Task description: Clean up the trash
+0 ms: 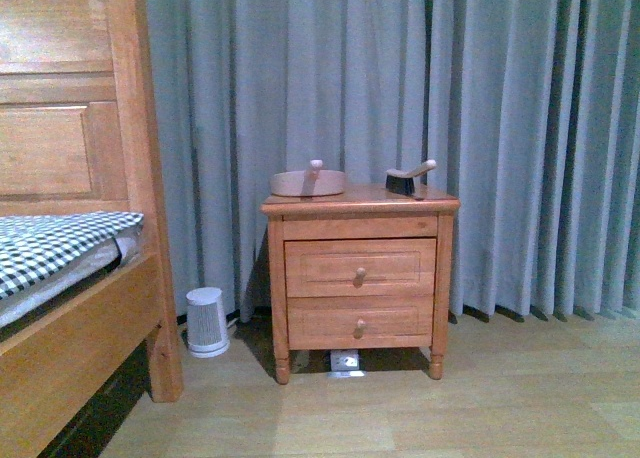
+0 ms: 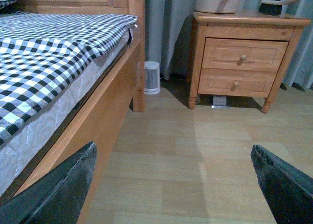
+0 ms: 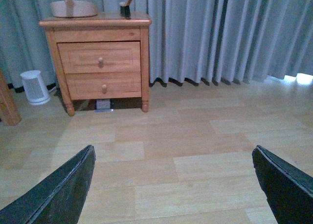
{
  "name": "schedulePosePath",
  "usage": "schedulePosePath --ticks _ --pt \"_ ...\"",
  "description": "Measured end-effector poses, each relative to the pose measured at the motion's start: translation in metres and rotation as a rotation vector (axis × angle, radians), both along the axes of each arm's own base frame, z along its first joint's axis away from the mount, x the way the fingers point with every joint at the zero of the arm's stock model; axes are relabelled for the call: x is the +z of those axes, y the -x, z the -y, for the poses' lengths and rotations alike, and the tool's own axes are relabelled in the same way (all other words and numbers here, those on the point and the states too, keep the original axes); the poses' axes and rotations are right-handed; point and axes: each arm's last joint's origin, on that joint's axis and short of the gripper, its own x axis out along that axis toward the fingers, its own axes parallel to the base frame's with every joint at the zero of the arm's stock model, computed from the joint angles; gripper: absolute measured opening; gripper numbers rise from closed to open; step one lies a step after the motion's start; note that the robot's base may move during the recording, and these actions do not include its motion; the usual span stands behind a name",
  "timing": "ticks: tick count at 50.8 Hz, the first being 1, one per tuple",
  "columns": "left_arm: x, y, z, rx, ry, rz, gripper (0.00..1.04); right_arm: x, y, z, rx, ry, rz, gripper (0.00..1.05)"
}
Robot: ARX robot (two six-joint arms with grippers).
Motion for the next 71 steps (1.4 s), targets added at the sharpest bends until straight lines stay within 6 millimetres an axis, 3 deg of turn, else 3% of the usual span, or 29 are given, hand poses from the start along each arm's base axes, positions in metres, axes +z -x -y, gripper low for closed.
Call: schedulePosePath --ticks 71 --pt "0.0 0.0 0.0 0.001 0.0 0.0 0.97 0.0 0.0 0.0 0.0 0.0 0.0 0.97"
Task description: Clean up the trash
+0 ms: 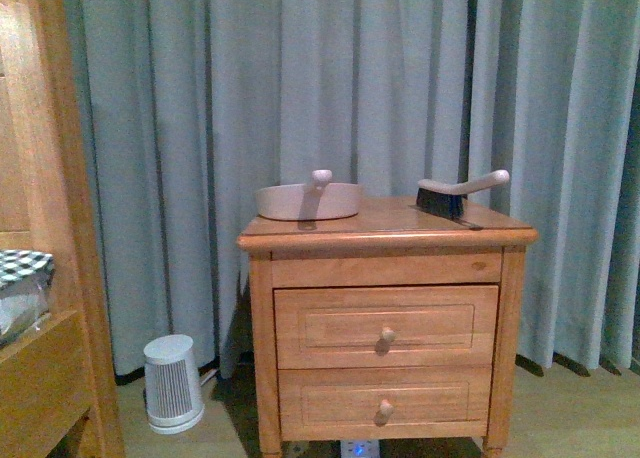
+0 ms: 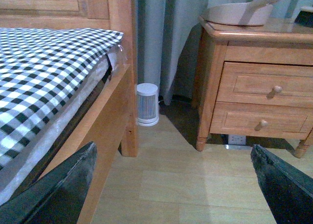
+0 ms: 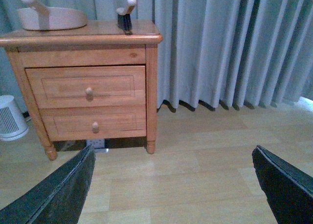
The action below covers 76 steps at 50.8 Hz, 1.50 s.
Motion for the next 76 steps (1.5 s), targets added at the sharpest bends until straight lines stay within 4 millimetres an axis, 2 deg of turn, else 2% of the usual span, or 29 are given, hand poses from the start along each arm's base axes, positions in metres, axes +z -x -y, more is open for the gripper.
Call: schedulePosePath --ticks 76 --pt "-0.0001 0.0 0.0 -0.001 0.0 -0.001 0.97 0.0 0.0 0.0 0.0 0.0 0.0 0.97"
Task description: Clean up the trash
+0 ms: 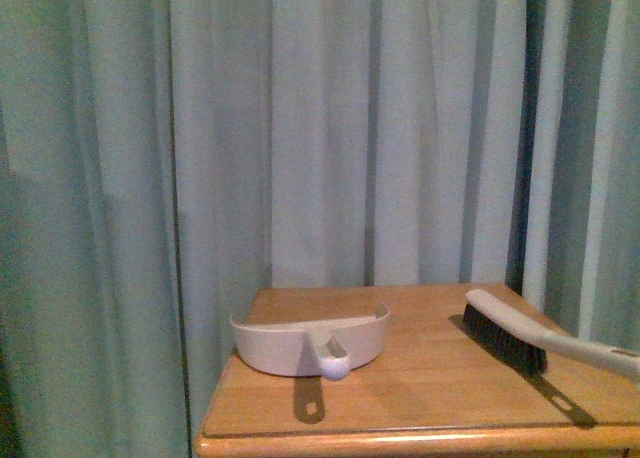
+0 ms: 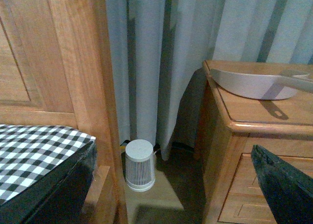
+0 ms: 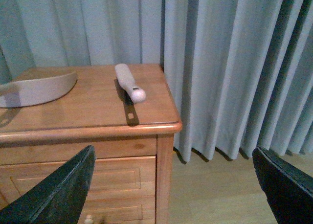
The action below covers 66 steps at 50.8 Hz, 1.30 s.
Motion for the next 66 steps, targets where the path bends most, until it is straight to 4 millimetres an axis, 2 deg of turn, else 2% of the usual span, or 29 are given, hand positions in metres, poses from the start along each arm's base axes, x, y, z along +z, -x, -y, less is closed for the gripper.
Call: schedulePosePath --ticks 22,26,29,32,35,40,46,50,52,54,56,62,66 --pt "0.0 0.0 0.0 0.0 0.0 0.0 0.97 0.0 0.0 0.0 0.0 0.0 0.0 0.97" --pt "0.0 0.0 0.0 0.001 0.001 0.0 0.97 0.0 -0.001 0.001 0.229 0.018 -0.195 0.97" --pt "0.0 0.0 0.0 -0.002 0.0 0.0 0.97 0.009 -0.005 0.006 0.439 -0.1 -0.37 0.97" --pt "0.0 0.0 0.0 0.0 0.0 0.0 0.97 0.026 -0.013 0.011 0.565 -0.178 -0.376 0.97" --pt "0.0 0.0 0.0 0.0 0.0 0.0 0.97 0.059 -0.027 0.016 0.668 -0.176 -0.294 0.97" --pt "0.0 0.0 0.0 0.0 0.0 0.0 0.97 0.119 -0.06 0.023 0.644 -0.065 -0.199 0.97" --pt "0.0 0.0 0.0 -0.002 0.0 0.0 0.97 0.157 -0.105 0.023 0.561 0.041 -0.249 0.97" --pt "0.0 0.0 0.0 0.0 0.0 0.0 0.97 0.17 -0.147 0.022 0.463 0.139 -0.308 0.97" --pt "0.0 0.0 0.0 0.0 0.0 0.0 0.97 0.169 -0.17 0.022 0.41 0.201 -0.349 0.97" --pt "0.0 0.0 0.0 0.0 0.0 0.0 0.97 0.153 -0.2 0.021 0.356 0.249 -0.44 0.97" --pt "0.0 0.0 0.0 0.0 0.0 0.0 0.97 0.139 -0.217 0.021 0.336 0.268 -0.504 0.97" --pt "0.0 0.0 0.0 0.0 0.0 0.0 0.97 0.101 -0.25 0.019 0.267 0.316 -0.639 0.97" --pt "0.0 0.0 0.0 0.0 0.0 0.0 0.97 0.078 -0.264 0.013 0.257 0.321 -0.7 0.97"
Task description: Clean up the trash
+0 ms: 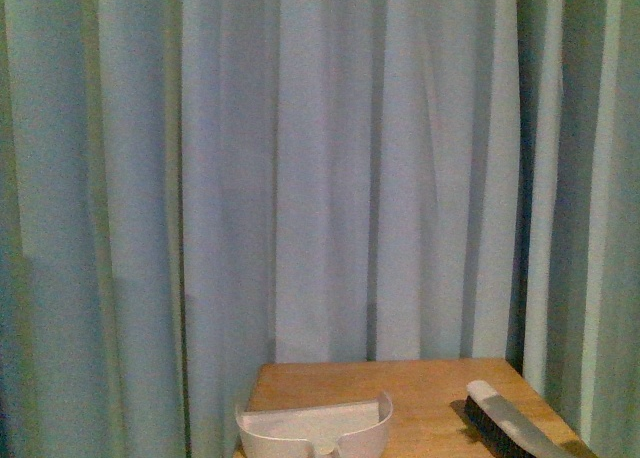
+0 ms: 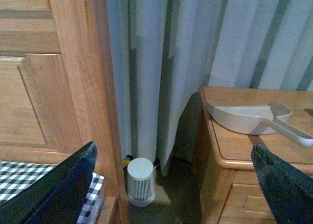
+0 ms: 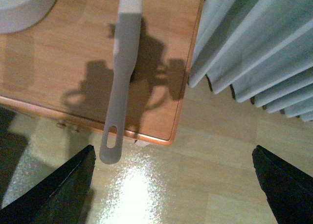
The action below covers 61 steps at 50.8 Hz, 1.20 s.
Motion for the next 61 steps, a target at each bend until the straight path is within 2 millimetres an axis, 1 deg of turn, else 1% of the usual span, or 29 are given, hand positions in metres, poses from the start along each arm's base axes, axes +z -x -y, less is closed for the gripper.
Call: schedulePosePath --ticks 2,11,23,36,46,61 --pt "0.0 0.0 0.0 0.0 0.0 0.0 0.97 -0.011 -0.006 -0.005 -0.008 0.002 -0.028 0.97" --pt "0.0 0.0 0.0 0.0 0.0 0.0 0.97 -0.034 -0.017 -0.018 -0.043 -0.027 -0.096 0.97" --pt "0.0 0.0 0.0 0.0 0.0 0.0 0.97 -0.057 -0.037 -0.02 -0.109 -0.062 -0.144 0.97" --pt "0.0 0.0 0.0 0.0 0.0 0.0 0.97 -0.07 -0.059 -0.024 -0.154 -0.112 -0.182 0.97" --pt "0.0 0.0 0.0 0.0 0.0 0.0 0.97 -0.081 -0.068 -0.029 -0.167 -0.136 -0.201 0.97" --pt "0.0 0.0 0.0 0.0 0.0 0.0 0.97 -0.111 -0.076 -0.045 -0.17 -0.143 -0.225 0.97"
